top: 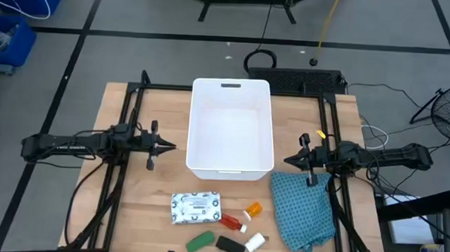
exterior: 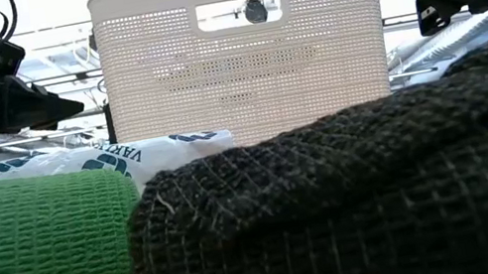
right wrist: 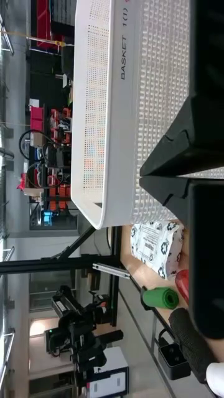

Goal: Pick & place medical supplies in basket/bin

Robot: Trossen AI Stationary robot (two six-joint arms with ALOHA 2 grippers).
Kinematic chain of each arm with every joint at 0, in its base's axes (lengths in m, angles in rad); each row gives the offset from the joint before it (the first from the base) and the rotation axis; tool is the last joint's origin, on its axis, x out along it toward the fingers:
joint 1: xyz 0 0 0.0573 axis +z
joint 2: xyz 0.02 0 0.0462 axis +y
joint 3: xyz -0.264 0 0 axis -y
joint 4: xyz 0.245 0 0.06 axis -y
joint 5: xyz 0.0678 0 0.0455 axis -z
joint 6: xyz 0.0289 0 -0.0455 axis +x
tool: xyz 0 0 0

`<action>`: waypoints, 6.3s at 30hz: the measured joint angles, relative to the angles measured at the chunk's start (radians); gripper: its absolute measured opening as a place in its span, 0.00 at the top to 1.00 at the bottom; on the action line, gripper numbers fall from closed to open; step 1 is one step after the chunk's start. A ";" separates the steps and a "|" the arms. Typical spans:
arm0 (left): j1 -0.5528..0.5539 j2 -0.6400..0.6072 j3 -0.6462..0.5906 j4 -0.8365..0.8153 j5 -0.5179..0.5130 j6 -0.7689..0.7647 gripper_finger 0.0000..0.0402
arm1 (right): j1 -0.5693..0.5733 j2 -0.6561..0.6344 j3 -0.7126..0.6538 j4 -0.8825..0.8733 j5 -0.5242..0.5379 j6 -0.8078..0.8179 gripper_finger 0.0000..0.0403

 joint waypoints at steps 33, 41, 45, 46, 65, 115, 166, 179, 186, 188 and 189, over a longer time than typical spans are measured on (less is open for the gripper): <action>0.000 0.000 0.000 0.000 0.000 0.000 0.91 | 0.000 0.000 0.000 0.000 0.000 0.000 1.00; 0.000 0.000 0.000 0.000 0.000 0.000 0.91 | 0.000 0.000 0.000 0.000 0.000 0.000 1.00; 0.000 0.000 0.000 0.000 0.000 0.000 0.91 | 0.000 0.000 0.000 0.000 0.000 0.000 1.00; 0.000 0.000 0.000 0.000 0.000 0.000 0.91 | 0.000 0.000 0.000 0.000 0.000 0.000 1.00; 0.000 0.000 0.000 0.001 0.000 0.000 0.91 | 0.000 0.000 0.000 0.000 0.000 0.000 1.00; 0.000 0.001 0.000 0.178 0.000 -0.143 0.91 | 0.359 0.671 0.749 -0.149 0.253 -0.288 1.00; 0.000 0.000 0.000 0.098 -0.045 -0.176 0.91 | 0.706 1.469 1.060 -0.363 0.340 0.260 0.33; 0.000 0.000 0.000 0.098 -0.050 -0.185 0.91 | 0.716 1.591 1.059 -0.399 0.284 0.254 0.33; 0.000 0.000 0.000 0.098 -0.052 -0.187 0.91 | 0.728 1.630 1.059 -0.399 0.258 0.244 0.33; 0.000 0.000 0.000 0.098 -0.052 -0.188 0.91 | 0.727 1.642 1.059 -0.399 0.258 0.234 0.33; 0.000 0.001 0.000 0.098 -0.052 -0.188 0.91 | 0.727 1.648 1.059 -0.397 0.258 0.230 0.34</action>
